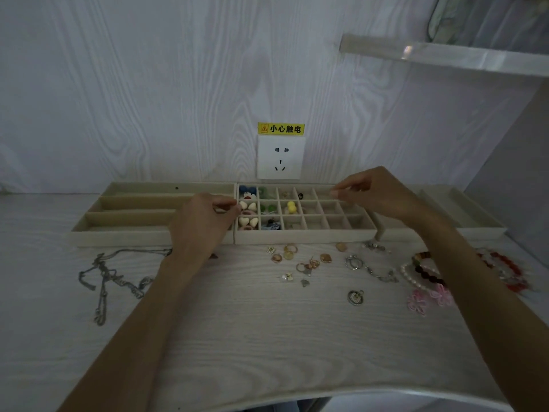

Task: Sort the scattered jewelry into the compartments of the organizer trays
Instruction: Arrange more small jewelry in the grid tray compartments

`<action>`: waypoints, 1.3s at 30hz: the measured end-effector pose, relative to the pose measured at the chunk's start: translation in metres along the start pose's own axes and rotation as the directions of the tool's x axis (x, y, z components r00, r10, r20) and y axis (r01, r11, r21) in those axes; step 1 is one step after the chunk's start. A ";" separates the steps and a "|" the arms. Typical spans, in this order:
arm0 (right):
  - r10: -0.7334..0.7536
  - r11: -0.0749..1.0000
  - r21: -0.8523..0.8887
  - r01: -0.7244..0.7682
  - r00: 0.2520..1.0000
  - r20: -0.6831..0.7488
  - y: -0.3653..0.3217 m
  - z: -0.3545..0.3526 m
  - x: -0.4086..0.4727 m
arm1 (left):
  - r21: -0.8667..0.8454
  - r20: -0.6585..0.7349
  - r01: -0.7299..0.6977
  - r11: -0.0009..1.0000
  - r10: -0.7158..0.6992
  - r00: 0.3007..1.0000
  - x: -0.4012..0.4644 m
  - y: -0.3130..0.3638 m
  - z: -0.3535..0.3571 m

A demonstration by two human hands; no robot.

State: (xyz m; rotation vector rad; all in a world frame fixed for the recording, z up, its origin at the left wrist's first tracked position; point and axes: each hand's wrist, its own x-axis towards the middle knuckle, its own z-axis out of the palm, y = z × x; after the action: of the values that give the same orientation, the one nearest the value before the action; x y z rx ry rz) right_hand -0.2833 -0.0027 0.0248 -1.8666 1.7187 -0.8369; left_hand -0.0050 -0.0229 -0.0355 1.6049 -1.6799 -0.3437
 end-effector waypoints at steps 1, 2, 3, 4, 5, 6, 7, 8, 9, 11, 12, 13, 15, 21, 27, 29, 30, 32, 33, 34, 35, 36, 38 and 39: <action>-0.017 0.999 0.029 0.017 1.000 0.001 0.004 -0.004 -0.009 | 0.000 -0.004 -0.005 1.000 0.005 1.000 0.000 0.000 0.000; -0.031 0.998 0.055 0.030 1.000 0.004 0.006 -0.007 -0.019 | -0.002 -0.011 -0.012 1.000 0.012 1.000 -0.001 0.000 0.000; -0.043 0.996 0.081 0.042 0.999 0.004 0.009 -0.007 -0.028 | -0.001 -0.013 -0.022 1.000 0.022 1.000 -0.001 0.001 0.001; -0.060 0.992 0.108 0.059 0.998 0.009 0.011 -0.006 -0.037 | 0.005 -0.014 -0.032 0.999 0.032 0.999 -0.002 0.002 0.001; -0.079 0.989 0.128 0.076 0.997 0.021 0.011 0.000 -0.042 | 0.014 -0.016 -0.038 0.999 0.039 0.999 -0.003 0.001 0.000; -0.100 0.985 0.145 0.094 0.994 0.033 0.012 0.005 -0.047 | 0.028 -0.019 -0.052 0.998 0.052 0.998 -0.004 0.001 0.001; -0.124 0.981 0.155 0.117 0.992 0.037 0.012 0.010 -0.050 | 0.043 -0.022 -0.065 0.997 0.066 0.998 -0.005 0.001 0.002; -0.149 0.977 0.161 0.142 0.988 0.034 0.012 0.016 -0.052 | 0.060 -0.029 -0.079 0.995 0.081 0.996 -0.006 0.001 0.002; -0.177 0.972 0.162 0.170 0.984 0.028 0.011 0.022 -0.052 | 0.084 -0.033 -0.090 0.992 0.093 0.995 -0.007 0.001 0.002; -0.235 0.964 0.134 0.230 0.972 0.025 0.011 0.034 -0.052 | 0.134 -0.033 -0.110 0.985 0.115 0.993 -0.009 0.001 0.001; -0.269 0.960 0.088 0.266 0.963 0.028 0.011 0.039 -0.052 | 0.134 -0.040 -0.127 0.983 0.134 0.990 -0.009 0.001 -0.001; -0.300 0.954 0.024 0.300 0.953 0.027 0.013 0.042 -0.052 | 0.107 -0.050 -0.150 0.983 0.156 0.987 -0.010 0.001 -0.003; -0.329 0.941 -0.073 0.330 0.944 0.017 0.016 0.045 -0.053 | 0.009 -0.046 -0.202 0.979 0.202 0.978 -0.012 0.006 -0.009; -0.305 0.926 -0.230 0.301 0.952 0.019 0.031 0.040 -0.053 | 0.006 0.359 -0.444 0.896 0.413 0.837 -0.030 0.020 -0.009; -0.277 0.933 -0.215 0.290 0.957 0.088 0.030 0.043 -0.055 | 0.027 0.484 -0.496 0.868 0.423 0.766 -0.033 0.020 -0.006; -0.276 0.926 -0.233 0.298 0.953 0.124 0.030 0.046 -0.054 | 0.025 0.489 -0.490 0.871 0.417 0.766 -0.033 0.020 -0.006; -0.275 0.926 -0.232 0.298 0.953 0.128 0.030 0.047 -0.054 | 0.023 0.493 -0.483 0.875 0.411 0.767 -0.033 0.020 -0.006; -0.281 0.930 -0.211 0.301 0.952 0.119 0.029 0.048 -0.055 | 0.010 0.511 -0.474 0.881 0.403 0.760 -0.033 0.020 -0.006; -0.280 0.936 -0.186 0.298 0.953 0.114 0.029 0.048 -0.055 | 0.006 0.521 -0.472 0.882 0.400 0.754 -0.033 0.021 -0.006; -0.272 0.946 -0.149 0.287 0.956 0.109 0.027 0.048 -0.056 | 0.008 0.526 -0.473 0.881 0.398 0.751 -0.033 0.021 -0.006; -0.247 0.963 -0.089 0.256 0.964 0.103 0.025 0.048 -0.057 | 0.011 0.524 -0.476 0.880 0.400 0.752 -0.033 0.021 -0.006; -0.198 0.980 0.007 0.198 0.975 0.101 0.021 0.047 -0.057 | 0.013 0.517 -0.476 0.879 0.402 0.756 -0.033 0.020 -0.005; -0.058 0.958 0.285 0.020 0.990 0.128 0.012 0.044 -0.058 | 0.001 0.509 -0.456 0.890 0.392 0.767 -0.033 0.021 -0.004; 0.004 0.911 0.405 -0.073 0.986 0.168 0.008 0.041 -0.057 | -0.012 0.513 -0.442 0.897 0.385 0.767 -0.034 0.021 -0.003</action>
State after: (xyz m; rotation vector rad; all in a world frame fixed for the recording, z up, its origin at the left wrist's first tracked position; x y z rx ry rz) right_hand -0.2621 0.0508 -0.0170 -1.5638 1.3489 -0.9190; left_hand -0.0215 0.0131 -0.0304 1.2172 -2.4392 -0.4777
